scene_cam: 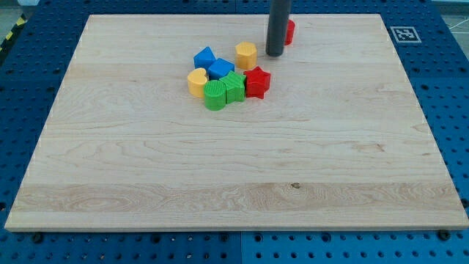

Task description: Push the red circle to the top of the yellow hexagon

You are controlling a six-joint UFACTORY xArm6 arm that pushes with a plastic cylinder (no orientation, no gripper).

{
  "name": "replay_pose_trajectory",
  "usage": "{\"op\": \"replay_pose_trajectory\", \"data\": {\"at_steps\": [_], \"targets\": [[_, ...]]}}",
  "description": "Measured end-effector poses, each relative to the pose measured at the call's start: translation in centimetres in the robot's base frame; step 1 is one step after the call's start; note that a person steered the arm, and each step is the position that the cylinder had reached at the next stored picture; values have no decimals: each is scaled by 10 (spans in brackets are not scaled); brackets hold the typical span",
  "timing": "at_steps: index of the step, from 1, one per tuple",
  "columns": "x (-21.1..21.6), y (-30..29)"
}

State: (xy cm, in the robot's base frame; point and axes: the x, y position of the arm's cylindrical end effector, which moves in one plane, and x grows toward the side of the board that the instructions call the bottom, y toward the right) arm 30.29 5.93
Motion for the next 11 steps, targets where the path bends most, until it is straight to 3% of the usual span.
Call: {"op": "replay_pose_trajectory", "data": {"at_steps": [3, 4, 6, 8, 9, 10, 11], "targets": [[26, -45], [15, -30], [-17, 65], [-70, 62], [-77, 50], [-72, 49], [-39, 49]]}}
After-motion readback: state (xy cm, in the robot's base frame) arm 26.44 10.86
